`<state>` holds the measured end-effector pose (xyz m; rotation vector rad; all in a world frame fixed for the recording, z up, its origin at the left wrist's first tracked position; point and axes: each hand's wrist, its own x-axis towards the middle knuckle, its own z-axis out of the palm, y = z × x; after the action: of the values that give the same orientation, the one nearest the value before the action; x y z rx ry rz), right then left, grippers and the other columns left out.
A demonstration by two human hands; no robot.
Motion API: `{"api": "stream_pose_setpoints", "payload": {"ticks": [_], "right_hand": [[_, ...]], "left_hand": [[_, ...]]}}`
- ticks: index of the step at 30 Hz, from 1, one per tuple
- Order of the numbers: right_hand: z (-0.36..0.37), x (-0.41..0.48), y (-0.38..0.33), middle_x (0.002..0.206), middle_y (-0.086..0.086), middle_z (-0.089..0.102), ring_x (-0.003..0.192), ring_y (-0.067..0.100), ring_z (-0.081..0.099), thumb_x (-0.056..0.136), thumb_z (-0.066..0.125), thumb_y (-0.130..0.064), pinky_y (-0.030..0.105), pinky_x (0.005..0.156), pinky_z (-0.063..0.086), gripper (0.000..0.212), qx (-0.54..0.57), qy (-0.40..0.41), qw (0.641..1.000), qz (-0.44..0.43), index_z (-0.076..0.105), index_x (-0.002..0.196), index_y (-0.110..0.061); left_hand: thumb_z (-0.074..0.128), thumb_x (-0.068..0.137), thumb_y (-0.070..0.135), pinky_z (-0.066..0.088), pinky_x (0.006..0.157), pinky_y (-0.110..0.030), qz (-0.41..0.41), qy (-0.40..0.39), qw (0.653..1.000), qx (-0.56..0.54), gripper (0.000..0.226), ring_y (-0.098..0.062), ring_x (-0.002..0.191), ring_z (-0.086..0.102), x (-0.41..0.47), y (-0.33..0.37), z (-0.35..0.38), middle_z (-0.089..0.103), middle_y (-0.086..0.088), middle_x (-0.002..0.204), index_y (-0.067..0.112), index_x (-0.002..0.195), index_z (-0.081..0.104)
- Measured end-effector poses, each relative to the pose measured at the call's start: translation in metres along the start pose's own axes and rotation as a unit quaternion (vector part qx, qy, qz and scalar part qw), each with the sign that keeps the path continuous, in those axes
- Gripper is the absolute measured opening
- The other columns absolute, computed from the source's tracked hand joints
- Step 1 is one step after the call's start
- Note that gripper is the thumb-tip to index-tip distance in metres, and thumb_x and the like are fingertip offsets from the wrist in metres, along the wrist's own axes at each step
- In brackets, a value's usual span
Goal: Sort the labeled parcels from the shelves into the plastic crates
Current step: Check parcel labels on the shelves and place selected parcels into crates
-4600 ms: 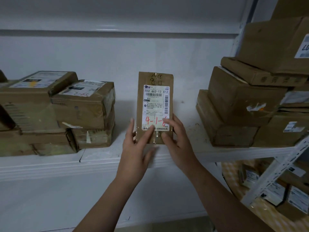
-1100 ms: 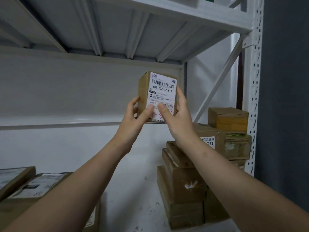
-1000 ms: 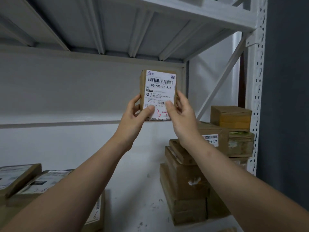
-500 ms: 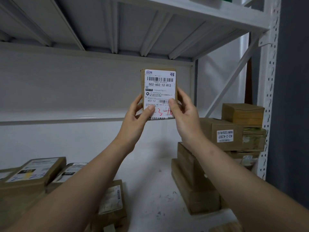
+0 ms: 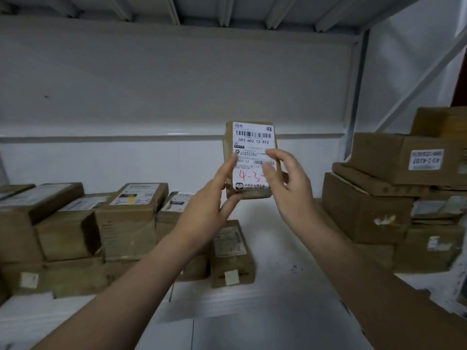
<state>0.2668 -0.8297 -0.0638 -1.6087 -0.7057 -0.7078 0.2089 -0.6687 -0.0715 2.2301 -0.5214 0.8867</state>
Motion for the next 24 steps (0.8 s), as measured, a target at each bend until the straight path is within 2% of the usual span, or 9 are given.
{"api": "stream_pose_setpoints", "payload": {"ticks": [2, 5, 8, 10, 12, 15, 19, 21, 24], "right_hand": [[0.006, -0.014, 0.007, 0.136, -0.005, 0.046, 0.122, 0.003, 0.049, 0.088, 0.067, -0.024, 0.019, 0.093, 0.05, 0.041, -0.016, -0.062, 0.998, 0.011, 0.05, 0.125, -0.033], [0.012, -0.03, 0.019, 0.141, -0.009, 0.039, 0.116, -0.016, 0.04, 0.08, 0.076, -0.024, 0.004, 0.095, 0.038, 0.06, -0.068, -0.128, 0.989, 0.006, 0.048, 0.132, -0.033], [0.016, -0.039, 0.031, 0.144, -0.005, 0.043, 0.12, -0.007, 0.041, 0.083, 0.074, -0.02, 0.014, 0.101, 0.042, 0.055, -0.116, -0.123, 0.986, -0.004, 0.054, 0.134, -0.026], [0.02, -0.046, 0.037, 0.142, -0.002, 0.046, 0.12, -0.002, 0.046, 0.084, 0.072, -0.019, 0.021, 0.1, 0.046, 0.051, -0.124, -0.105, 0.987, -0.015, 0.056, 0.132, -0.021], [0.023, -0.052, 0.042, 0.141, -0.001, 0.048, 0.12, 0.004, 0.05, 0.084, 0.072, -0.02, 0.024, 0.099, 0.047, 0.05, -0.131, -0.091, 0.987, -0.012, 0.057, 0.132, -0.019], [0.029, -0.061, 0.051, 0.14, -0.002, 0.049, 0.12, 0.012, 0.053, 0.085, 0.072, -0.022, 0.028, 0.097, 0.047, 0.05, -0.153, -0.094, 0.984, 0.017, 0.057, 0.132, -0.019], [0.04, -0.077, 0.065, 0.137, -0.002, 0.05, 0.117, 0.014, 0.054, 0.085, 0.07, -0.026, 0.027, 0.093, 0.046, 0.049, -0.177, -0.113, 0.976, 0.064, 0.056, 0.132, -0.021], [0.046, -0.084, 0.073, 0.133, -0.002, 0.052, 0.113, 0.015, 0.054, 0.086, 0.069, -0.027, 0.024, 0.089, 0.044, 0.048, -0.193, -0.13, 0.968, 0.095, 0.055, 0.131, -0.023], [0.054, -0.089, 0.083, 0.131, -0.001, 0.051, 0.112, 0.016, 0.054, 0.087, 0.067, -0.029, 0.027, 0.09, 0.045, 0.046, -0.201, -0.144, 0.96, 0.133, 0.053, 0.131, -0.025]], "left_hand": [[0.053, 0.096, 0.029, 0.05, 0.095, -0.039, -0.007, 0.006, 0.999, 0.04, 0.066, -0.016, 0.12, 0.057, -0.012, -0.011, -0.004, 0.052, 0.004, 0.14, 0.049, 0.144, 0.013], [0.054, 0.094, 0.033, 0.053, 0.08, -0.038, -0.012, -0.004, 0.99, 0.139, 0.065, -0.024, 0.101, 0.065, -0.024, -0.03, -0.001, 0.066, -0.005, 0.121, 0.038, 0.15, 0.02], [0.055, 0.089, 0.041, 0.043, 0.073, -0.036, 0.038, 0.022, 0.965, 0.26, 0.058, -0.03, 0.082, 0.065, -0.03, -0.044, 0.009, 0.071, -0.009, 0.088, 0.023, 0.143, 0.043], [0.047, 0.088, 0.047, 0.032, 0.078, -0.037, 0.071, 0.07, 0.938, 0.331, 0.053, -0.029, 0.084, 0.065, -0.033, -0.052, 0.017, 0.071, -0.005, 0.079, 0.02, 0.133, 0.053], [0.041, 0.087, 0.05, 0.027, 0.081, -0.038, 0.079, 0.087, 0.924, 0.364, 0.054, -0.027, 0.09, 0.064, -0.036, -0.058, 0.024, 0.072, -0.002, 0.081, 0.021, 0.13, 0.056], [0.04, 0.087, 0.051, 0.033, 0.084, -0.043, 0.066, 0.074, 0.912, 0.398, 0.052, -0.028, 0.098, 0.058, -0.044, -0.064, 0.033, 0.069, -0.002, 0.096, 0.022, 0.126, 0.059], [0.063, 0.082, 0.047, 0.028, 0.091, -0.048, 0.074, 0.067, 0.904, 0.416, 0.041, -0.028, 0.108, 0.041, -0.055, -0.075, 0.039, 0.061, -0.008, 0.111, 0.023, 0.114, 0.064], [0.067, 0.076, 0.047, 0.024, 0.101, -0.053, 0.049, 0.056, 0.899, 0.431, 0.046, -0.033, 0.12, 0.038, -0.06, -0.083, 0.039, 0.056, -0.015, 0.123, 0.022, 0.114, 0.064], [0.065, 0.071, 0.053, 0.024, 0.107, -0.057, 0.006, 0.042, 0.894, 0.446, 0.069, -0.041, 0.127, 0.041, -0.064, -0.09, 0.033, 0.049, -0.021, 0.135, 0.021, 0.131, 0.05]]}}
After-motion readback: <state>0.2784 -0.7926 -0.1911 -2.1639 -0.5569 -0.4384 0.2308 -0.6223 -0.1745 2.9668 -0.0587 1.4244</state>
